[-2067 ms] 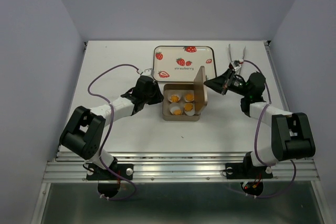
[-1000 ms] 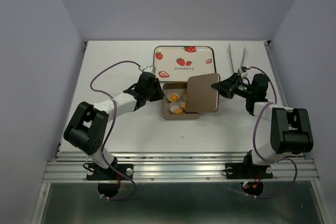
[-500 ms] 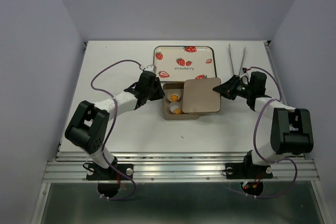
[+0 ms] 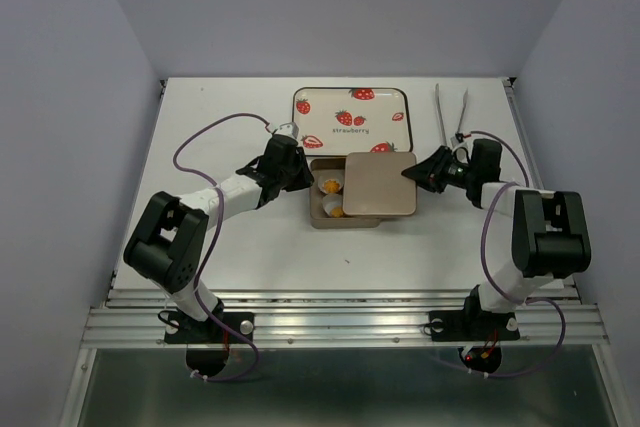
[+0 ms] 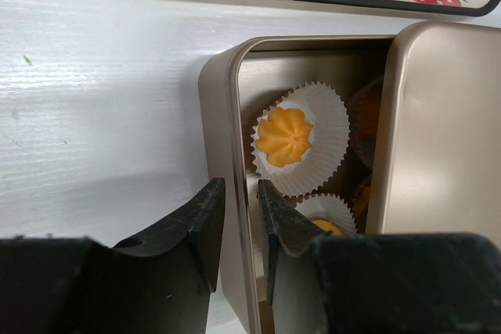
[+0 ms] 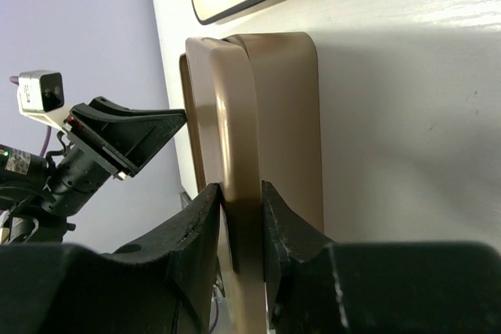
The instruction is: Pack the cookies
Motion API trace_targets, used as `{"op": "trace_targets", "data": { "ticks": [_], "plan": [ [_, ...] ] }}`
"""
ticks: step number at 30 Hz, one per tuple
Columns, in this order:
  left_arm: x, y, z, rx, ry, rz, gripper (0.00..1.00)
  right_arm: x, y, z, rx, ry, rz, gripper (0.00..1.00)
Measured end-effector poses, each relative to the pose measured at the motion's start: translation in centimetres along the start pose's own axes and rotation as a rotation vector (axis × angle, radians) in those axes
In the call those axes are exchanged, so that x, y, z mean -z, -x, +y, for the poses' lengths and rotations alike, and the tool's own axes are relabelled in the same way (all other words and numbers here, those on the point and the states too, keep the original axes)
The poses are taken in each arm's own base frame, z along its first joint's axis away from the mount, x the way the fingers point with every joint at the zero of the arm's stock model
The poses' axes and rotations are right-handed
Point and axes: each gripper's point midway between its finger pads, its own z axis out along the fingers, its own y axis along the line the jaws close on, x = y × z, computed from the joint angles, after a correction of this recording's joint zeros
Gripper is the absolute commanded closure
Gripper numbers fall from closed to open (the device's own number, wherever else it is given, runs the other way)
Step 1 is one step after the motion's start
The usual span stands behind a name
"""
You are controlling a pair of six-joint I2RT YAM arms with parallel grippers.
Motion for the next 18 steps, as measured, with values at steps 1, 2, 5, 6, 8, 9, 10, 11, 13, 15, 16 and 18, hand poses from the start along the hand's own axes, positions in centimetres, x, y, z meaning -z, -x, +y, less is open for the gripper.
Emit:
{"op": "trace_targets", "data": {
  "ticks": [1,2,5,6,8,9,10,11,13,15,16,18],
  "plan": [
    [0.0,0.0,0.0,0.0,0.0,0.0,0.65,-0.2,0.0,-0.2,-0.006,-0.001,0.004,0.69],
    [0.0,0.0,0.0,0.0,0.0,0.001,0.65,-0.3,0.0,-0.3,-0.008,-0.001,0.007,0.69],
    [0.0,0.0,0.0,-0.003,0.0,0.001,0.64,-0.6,0.1,-0.3,-0.007,0.003,0.015,0.67],
    [0.0,0.0,0.0,-0.004,0.0,0.0,0.64,-0.8,0.1,-0.3,-0.004,0.004,0.02,0.66],
    [0.0,0.0,0.0,-0.004,0.0,0.0,0.64,-1.2,-0.2,-0.3,0.001,0.006,0.035,0.64],
    [0.0,0.0,0.0,-0.004,0.0,0.0,0.64,-1.5,-0.3,-0.3,0.002,0.007,0.045,0.63],
    [0.0,0.0,0.0,-0.004,-0.001,0.0,0.64,-1.8,-0.5,-0.3,0.001,0.009,0.058,0.63],
    [0.0,0.0,0.0,-0.004,-0.001,0.0,0.64,-2.3,-0.8,-0.4,-0.002,0.008,0.073,0.63],
    [0.0,0.0,0.0,-0.004,-0.001,0.0,0.63,-2.7,-1.4,-0.6,-0.007,0.004,0.092,0.63],
    [0.0,0.0,0.0,-0.004,-0.001,0.0,0.63,-3.0,-1.9,-0.6,-0.008,0.005,0.108,0.63],
    [0.0,0.0,0.0,-0.004,-0.001,0.0,0.63,-3.1,-2.1,-0.5,-0.005,0.008,0.113,0.63],
    [0.0,0.0,0.0,-0.004,-0.001,0.0,0.62,-3.3,-2.4,-0.3,-0.003,0.01,0.123,0.63]
  ]
}}
